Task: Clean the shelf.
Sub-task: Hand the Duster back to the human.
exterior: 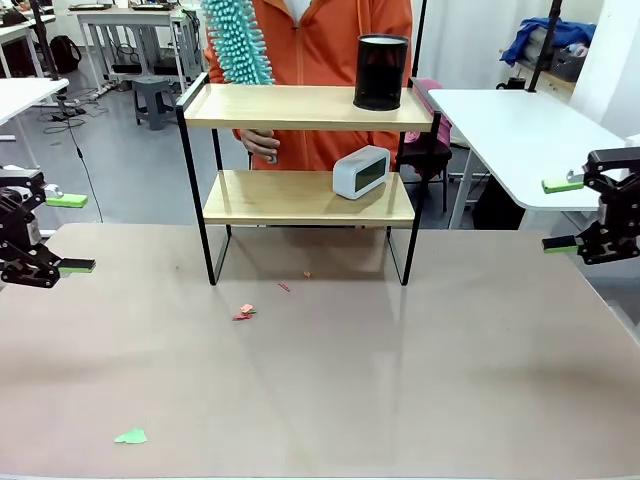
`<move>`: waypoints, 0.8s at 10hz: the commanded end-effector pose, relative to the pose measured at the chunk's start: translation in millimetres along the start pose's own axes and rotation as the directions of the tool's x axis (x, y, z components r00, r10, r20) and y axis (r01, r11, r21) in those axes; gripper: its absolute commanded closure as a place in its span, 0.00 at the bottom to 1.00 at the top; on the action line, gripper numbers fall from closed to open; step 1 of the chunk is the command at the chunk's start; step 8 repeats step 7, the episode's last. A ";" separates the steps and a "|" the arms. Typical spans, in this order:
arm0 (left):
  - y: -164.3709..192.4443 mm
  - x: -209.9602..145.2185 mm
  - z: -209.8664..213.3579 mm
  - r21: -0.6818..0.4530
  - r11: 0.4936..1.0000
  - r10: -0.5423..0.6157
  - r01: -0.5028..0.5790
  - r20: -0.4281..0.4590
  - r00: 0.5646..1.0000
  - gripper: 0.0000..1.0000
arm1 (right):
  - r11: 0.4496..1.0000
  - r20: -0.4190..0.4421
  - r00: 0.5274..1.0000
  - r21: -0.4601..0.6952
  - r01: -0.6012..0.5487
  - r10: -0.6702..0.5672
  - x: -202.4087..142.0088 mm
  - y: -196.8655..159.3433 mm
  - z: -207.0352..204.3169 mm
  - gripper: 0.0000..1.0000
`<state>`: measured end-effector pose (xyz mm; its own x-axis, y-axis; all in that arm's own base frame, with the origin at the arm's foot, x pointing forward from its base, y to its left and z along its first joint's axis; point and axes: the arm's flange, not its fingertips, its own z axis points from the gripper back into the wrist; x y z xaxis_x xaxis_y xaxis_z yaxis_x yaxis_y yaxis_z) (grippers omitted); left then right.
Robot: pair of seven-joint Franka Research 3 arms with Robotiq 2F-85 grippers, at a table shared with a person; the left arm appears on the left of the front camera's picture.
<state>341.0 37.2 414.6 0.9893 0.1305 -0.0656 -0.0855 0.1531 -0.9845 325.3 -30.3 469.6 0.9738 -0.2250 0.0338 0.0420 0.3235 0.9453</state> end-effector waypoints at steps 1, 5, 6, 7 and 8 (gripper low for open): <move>-3.1 -4.2 1.7 -0.011 1.000 0.005 -0.005 -0.004 1.000 0.00 | 1.000 -0.014 1.000 -0.006 0.002 -0.002 -3.0 0.2 0.4 0.00; -3.1 -4.2 1.7 -0.011 1.000 0.005 -0.005 -0.004 1.000 0.00 | 1.000 -0.014 1.000 -0.006 0.002 -0.002 -3.0 0.2 0.4 0.00; -3.1 -4.2 1.7 -0.011 1.000 0.005 -0.005 -0.004 1.000 0.00 | 1.000 -0.014 1.000 -0.006 0.002 -0.002 -3.0 0.2 0.4 0.00; -3.1 -4.2 1.7 -0.011 1.000 0.005 -0.005 -0.004 1.000 0.00 | 1.000 -0.014 1.000 -0.006 0.002 -0.002 -3.0 0.2 0.4 0.00; -3.1 -4.2 1.7 -0.011 1.000 0.005 -0.005 -0.004 1.000 0.00 | 1.000 -0.014 1.000 -0.006 0.002 -0.002 -3.0 0.2 0.4 0.00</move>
